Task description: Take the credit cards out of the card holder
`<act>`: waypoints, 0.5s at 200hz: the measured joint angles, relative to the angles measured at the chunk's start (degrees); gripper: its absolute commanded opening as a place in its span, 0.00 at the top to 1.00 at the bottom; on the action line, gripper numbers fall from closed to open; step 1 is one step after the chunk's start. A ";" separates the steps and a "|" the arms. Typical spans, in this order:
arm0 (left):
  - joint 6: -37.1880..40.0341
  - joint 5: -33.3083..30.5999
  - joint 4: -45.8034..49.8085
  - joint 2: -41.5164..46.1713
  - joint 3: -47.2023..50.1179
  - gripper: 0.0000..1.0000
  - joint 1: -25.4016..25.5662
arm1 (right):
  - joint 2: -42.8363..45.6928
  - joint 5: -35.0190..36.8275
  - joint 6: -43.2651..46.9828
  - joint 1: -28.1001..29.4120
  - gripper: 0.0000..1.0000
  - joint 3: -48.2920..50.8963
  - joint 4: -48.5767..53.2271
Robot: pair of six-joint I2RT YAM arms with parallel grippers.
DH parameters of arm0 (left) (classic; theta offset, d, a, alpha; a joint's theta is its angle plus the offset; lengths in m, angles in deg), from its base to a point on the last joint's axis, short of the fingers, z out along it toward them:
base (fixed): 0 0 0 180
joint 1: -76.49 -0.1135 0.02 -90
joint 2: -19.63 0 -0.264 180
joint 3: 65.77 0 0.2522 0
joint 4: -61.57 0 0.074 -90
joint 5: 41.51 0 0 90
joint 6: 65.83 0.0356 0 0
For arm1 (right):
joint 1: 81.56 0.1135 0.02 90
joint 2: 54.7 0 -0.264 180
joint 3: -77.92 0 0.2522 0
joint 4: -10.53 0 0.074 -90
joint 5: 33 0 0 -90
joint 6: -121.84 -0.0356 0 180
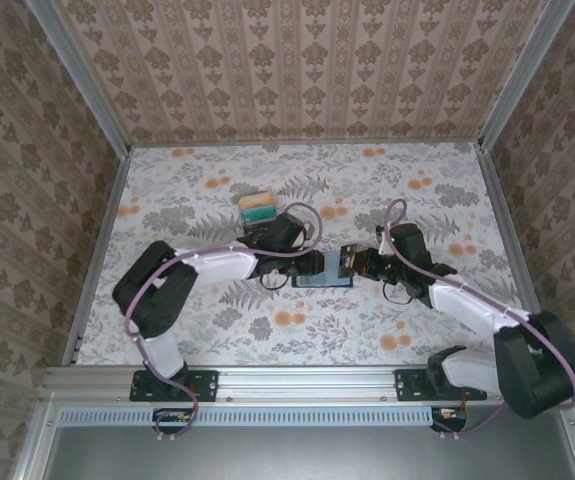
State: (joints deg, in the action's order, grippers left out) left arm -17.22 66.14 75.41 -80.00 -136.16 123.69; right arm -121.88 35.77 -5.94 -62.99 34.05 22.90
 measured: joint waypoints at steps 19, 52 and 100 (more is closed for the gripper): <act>-0.35 0.87 -1.38 5.46 1.03 0.58 -0.44 | 4.96 -0.33 0.35 0.00 1.00 0.20 0.57; -2.60 3.69 -9.31 12.48 4.98 0.56 -1.53 | 10.75 -3.87 -0.04 0.00 1.00 0.28 -0.26; -6.54 7.54 -19.56 14.14 10.45 0.59 -1.97 | 11.34 -11.93 -4.46 0.00 1.00 0.48 -7.78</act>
State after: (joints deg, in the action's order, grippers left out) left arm -23.75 73.68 55.85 -65.86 -125.71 121.72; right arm -110.53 23.83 -10.40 -62.99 34.53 15.12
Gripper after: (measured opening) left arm 0.423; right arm 0.054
